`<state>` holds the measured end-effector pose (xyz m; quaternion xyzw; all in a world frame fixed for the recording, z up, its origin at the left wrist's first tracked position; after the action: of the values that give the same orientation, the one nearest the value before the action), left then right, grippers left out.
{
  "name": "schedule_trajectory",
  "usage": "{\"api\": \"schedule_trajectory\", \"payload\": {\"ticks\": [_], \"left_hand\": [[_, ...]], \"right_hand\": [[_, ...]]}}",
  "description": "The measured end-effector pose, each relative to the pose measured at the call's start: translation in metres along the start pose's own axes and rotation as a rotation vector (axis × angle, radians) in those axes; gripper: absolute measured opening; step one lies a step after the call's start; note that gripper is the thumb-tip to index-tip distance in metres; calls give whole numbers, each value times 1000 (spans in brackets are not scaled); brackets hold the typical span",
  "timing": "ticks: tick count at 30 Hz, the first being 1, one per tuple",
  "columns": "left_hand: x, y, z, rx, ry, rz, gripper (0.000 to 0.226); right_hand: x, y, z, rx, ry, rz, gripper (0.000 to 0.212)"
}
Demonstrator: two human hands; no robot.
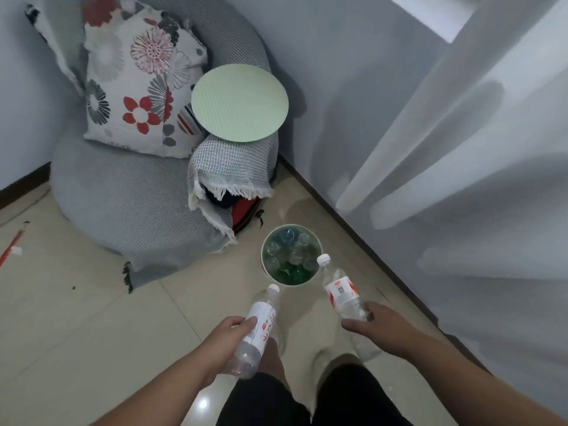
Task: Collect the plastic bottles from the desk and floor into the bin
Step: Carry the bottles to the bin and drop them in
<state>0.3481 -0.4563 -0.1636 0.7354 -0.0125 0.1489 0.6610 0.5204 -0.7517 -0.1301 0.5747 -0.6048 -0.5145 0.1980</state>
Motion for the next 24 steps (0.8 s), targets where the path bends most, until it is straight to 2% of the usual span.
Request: {"api": "schedule_trajectory", "payload": {"ticks": [4, 10, 15, 19, 24], "left_hand": [[26, -58, 15, -101, 155, -96, 43], [30, -165, 69, -132, 452, -272, 57], [27, -250, 99, -75, 577, -297, 56], [32, -301, 105, -91, 620, -301, 56], [44, -340, 116, -102, 662, -284, 57]], "right_hand": [[5, -56, 14, 6, -74, 77, 49], [33, -169, 56, -19, -190, 157, 60], [53, -253, 83, -92, -192, 143, 57], [63, -300, 82, -30, -177, 139, 45], [70, -339, 78, 8, -195, 167, 52]]}}
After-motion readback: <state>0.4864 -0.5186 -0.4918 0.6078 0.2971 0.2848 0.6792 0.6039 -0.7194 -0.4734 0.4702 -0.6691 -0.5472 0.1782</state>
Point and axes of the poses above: each hand's wrist, its own y-axis away from the middle knuckle, its own z-axis out of the palm, x = y × z, the point moved 5 cm from there along -y, towards the middle knuckle, and after that the axes turned 2 degrees about -y, right-handed, at the moved point
